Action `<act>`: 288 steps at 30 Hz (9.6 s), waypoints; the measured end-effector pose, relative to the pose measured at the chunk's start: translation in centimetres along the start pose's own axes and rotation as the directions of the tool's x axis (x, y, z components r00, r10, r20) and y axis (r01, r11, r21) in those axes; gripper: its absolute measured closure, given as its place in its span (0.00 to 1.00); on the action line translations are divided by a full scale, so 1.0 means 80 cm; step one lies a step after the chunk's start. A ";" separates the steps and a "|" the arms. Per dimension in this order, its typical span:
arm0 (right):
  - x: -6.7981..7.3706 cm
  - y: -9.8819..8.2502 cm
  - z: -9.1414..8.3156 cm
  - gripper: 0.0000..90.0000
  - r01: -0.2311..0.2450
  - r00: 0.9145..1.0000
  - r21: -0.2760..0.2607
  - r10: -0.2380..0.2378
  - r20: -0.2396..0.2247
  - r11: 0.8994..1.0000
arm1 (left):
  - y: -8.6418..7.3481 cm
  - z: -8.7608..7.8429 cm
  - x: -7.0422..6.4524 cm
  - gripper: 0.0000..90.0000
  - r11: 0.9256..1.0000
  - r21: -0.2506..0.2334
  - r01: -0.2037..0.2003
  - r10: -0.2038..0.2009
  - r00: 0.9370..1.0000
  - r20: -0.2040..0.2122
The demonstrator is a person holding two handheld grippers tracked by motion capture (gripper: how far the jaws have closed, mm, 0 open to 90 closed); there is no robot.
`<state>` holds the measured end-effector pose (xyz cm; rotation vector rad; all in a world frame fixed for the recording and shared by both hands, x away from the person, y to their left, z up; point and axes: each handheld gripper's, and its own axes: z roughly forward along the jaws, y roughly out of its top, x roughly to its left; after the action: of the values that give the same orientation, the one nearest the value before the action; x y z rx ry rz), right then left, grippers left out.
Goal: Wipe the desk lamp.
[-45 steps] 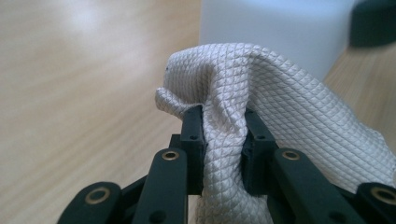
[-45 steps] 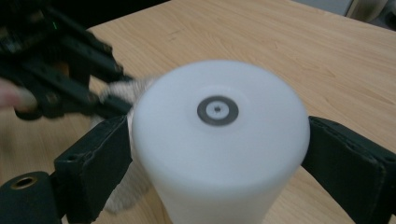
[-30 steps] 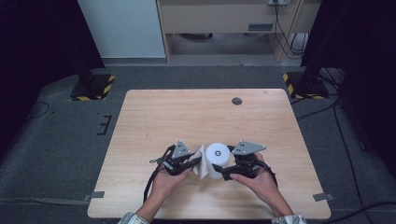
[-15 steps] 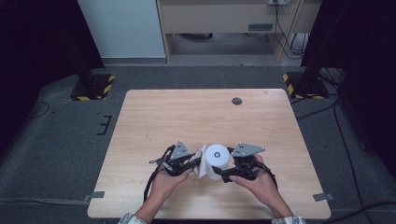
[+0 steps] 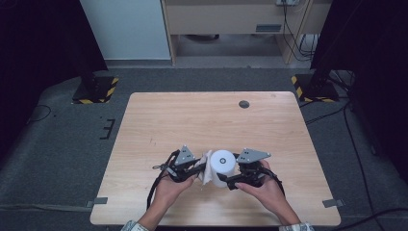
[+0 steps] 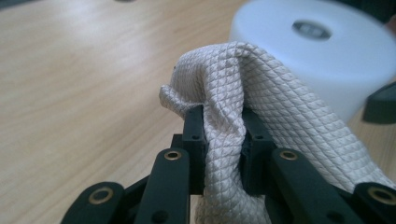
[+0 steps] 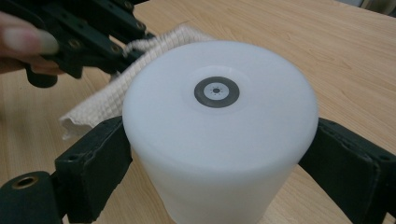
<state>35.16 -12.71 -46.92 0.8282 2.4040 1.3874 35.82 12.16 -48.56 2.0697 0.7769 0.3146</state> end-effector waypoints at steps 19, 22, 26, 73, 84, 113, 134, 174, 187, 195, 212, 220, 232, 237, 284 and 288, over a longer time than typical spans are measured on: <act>0.005 0.000 0.003 0.10 0.009 1.000 0.006 -0.009 -0.012 1.000 | -0.016 0.016 0.004 0.84 0.995 0.102 0.001 -0.003 1.000 0.020; 0.005 0.000 0.003 0.10 0.010 1.000 0.007 -0.009 -0.013 1.000 | -0.008 0.007 0.003 0.84 0.998 0.057 -0.009 0.008 1.000 0.009; 0.004 0.000 0.004 0.10 0.011 1.000 0.007 -0.011 -0.016 1.000 | 0.008 -0.015 0.001 0.84 0.999 -0.044 -0.005 0.005 1.000 0.010; 0.006 0.000 0.010 0.10 0.006 0.999 0.007 -0.006 0.043 1.000 | -0.023 0.015 -0.027 0.84 0.985 0.156 -0.070 0.071 0.997 0.004; 0.009 -0.002 0.008 0.10 0.016 1.000 0.008 -0.016 0.013 1.000 | 0.000 -0.018 -0.018 0.84 0.997 -0.065 -0.040 0.036 0.997 -0.064; 0.014 -0.002 0.011 0.10 0.021 1.000 0.004 -0.021 -0.009 1.000 | -0.001 -0.008 0.003 0.84 0.997 -0.042 -0.065 0.065 0.998 0.004; 0.018 -0.005 0.008 0.10 0.023 1.000 0.000 -0.023 0.011 1.000 | 0.000 -0.002 0.008 0.84 0.998 -0.002 -0.063 0.063 0.998 0.004; 0.019 -0.008 0.013 0.10 0.035 0.999 0.025 -0.035 -0.002 0.999 | 0.043 -0.006 0.021 0.84 0.988 0.004 -0.155 0.154 0.985 0.072; 0.019 -0.008 0.013 0.10 0.041 0.999 0.027 -0.041 0.001 0.999 | 0.024 0.036 0.025 0.84 0.979 0.125 -0.163 0.153 0.984 0.086; 0.018 -0.008 0.014 0.10 0.039 0.999 0.026 -0.039 0.005 0.999 | 0.021 0.006 0.023 0.84 0.983 0.090 -0.159 0.149 0.983 0.103; 0.018 -0.008 0.014 0.10 0.039 0.999 0.027 -0.039 0.005 0.999 | 0.015 0.034 0.025 0.84 0.974 0.150 -0.169 0.155 0.983 0.099; 0.019 -0.008 0.014 0.10 0.041 0.999 0.028 -0.041 0.007 0.999 | 0.033 0.000 0.024 0.84 0.990 0.043 -0.133 0.128 0.987 0.099; 0.018 -0.008 0.014 0.10 0.041 0.999 0.027 -0.041 0.008 0.999 | 0.015 0.037 0.026 0.84 0.979 0.144 -0.145 0.133 0.987 0.094; 0.018 -0.008 0.014 0.10 0.041 0.999 0.028 -0.041 0.009 0.999 | 0.005 0.021 0.021 0.84 0.971 0.162 -0.174 0.157 0.981 0.110; 0.015 -0.006 0.013 0.10 0.046 0.999 0.040 -0.046 0.005 0.998 | 0.021 0.079 0.046 0.84 0.970 0.182 -0.163 0.125 0.971 0.204; 0.016 -0.006 0.013 0.10 0.045 0.999 0.040 -0.045 0.006 0.998 | 0.020 0.079 0.047 0.84 0.972 0.174 -0.156 0.118 0.971 0.207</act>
<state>34.46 -11.42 -47.77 0.7823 2.4366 1.3225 42.44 9.75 -51.22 2.2990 0.5631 0.1128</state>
